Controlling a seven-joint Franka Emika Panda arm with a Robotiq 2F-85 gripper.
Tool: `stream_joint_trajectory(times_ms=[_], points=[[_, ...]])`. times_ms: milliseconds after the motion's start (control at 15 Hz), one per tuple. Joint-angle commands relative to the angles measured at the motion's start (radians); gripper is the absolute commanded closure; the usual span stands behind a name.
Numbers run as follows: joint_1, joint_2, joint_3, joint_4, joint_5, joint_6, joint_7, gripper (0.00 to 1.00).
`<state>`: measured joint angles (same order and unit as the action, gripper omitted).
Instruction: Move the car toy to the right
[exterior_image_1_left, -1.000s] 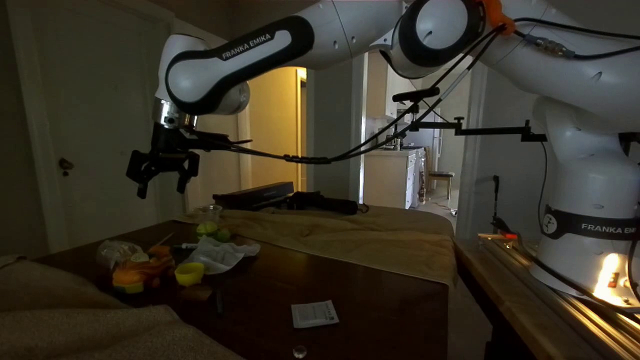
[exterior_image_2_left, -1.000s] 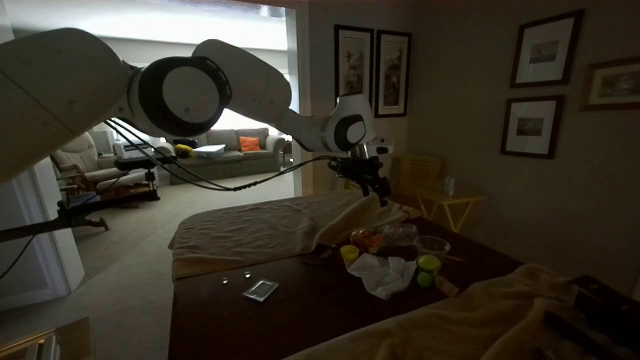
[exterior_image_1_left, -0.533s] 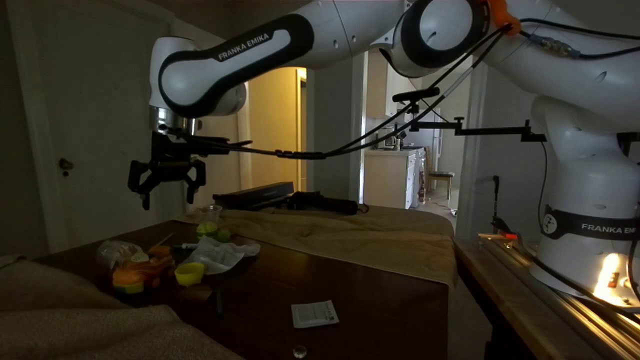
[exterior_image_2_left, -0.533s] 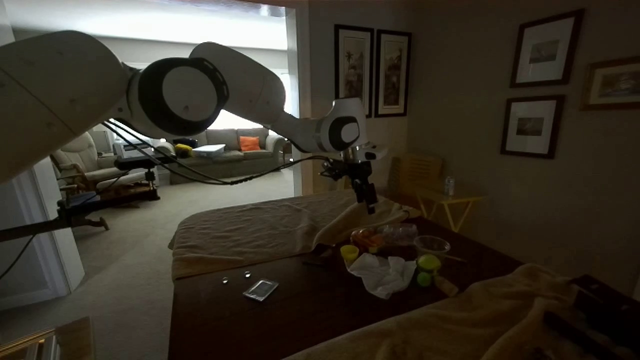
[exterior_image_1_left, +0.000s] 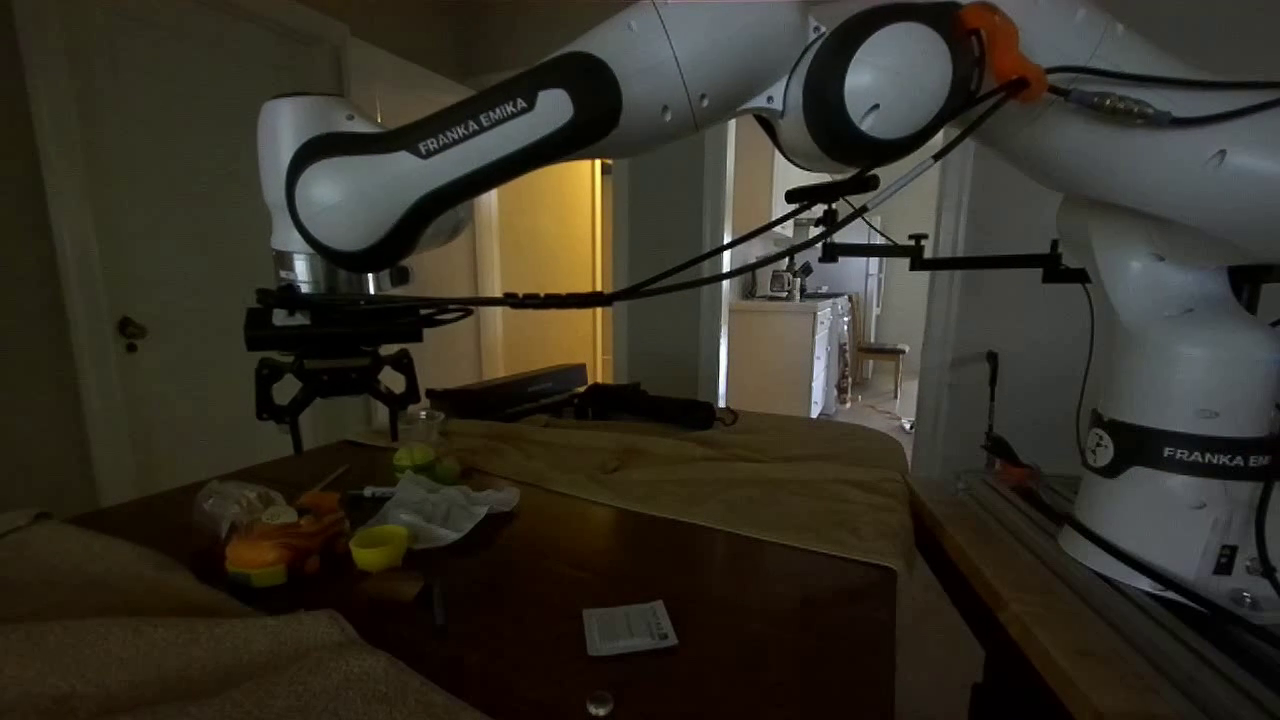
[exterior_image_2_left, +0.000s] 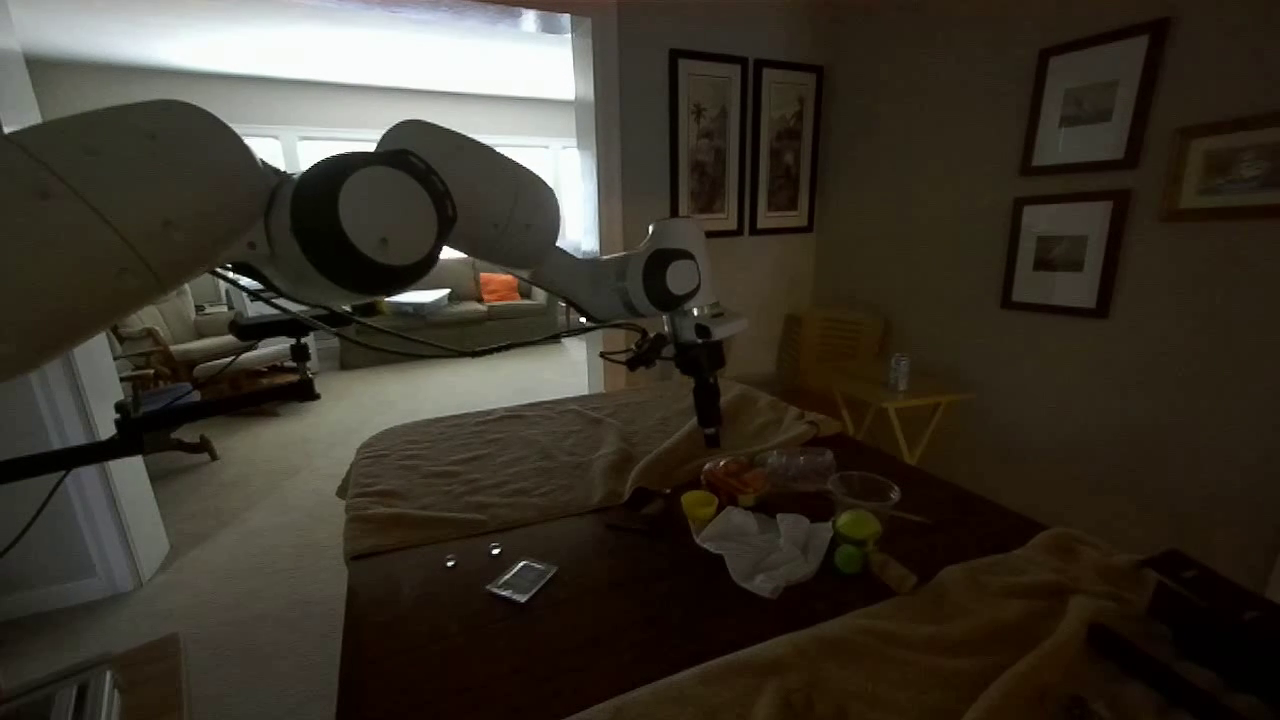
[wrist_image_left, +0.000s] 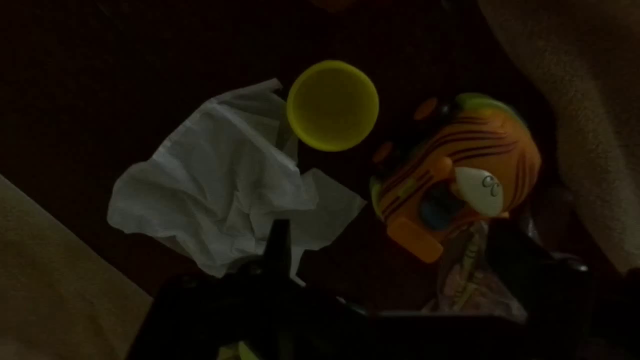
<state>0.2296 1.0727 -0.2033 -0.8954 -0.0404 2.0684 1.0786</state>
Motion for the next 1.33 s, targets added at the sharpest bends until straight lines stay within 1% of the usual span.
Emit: stream_joint_trajectory(times_ms=[0,133,267,333,600,800,1000,1067,1267], points=[[0.005,0.066,-0.026,0.109,-0.034,-0.066,0.207,0.00],[0.006,0.083,-0.038,0.135,-0.045,-0.091,0.309,0.00],[-0.002,0.093,-0.029,0.157,-0.048,-0.112,0.361,0.00],[0.000,0.052,-0.030,0.073,-0.018,-0.069,0.283,0.00],[-0.001,0.053,-0.030,0.073,-0.018,-0.071,0.286,0.00],[-0.001,0.088,-0.051,0.101,-0.028,-0.039,0.330,0.00],[-0.011,0.127,-0.051,0.119,-0.019,0.043,0.328,0.00],[-0.030,0.142,-0.017,0.132,-0.040,0.071,0.341,0.00],[-0.036,0.184,-0.012,0.149,-0.036,0.169,0.355,0.00]])
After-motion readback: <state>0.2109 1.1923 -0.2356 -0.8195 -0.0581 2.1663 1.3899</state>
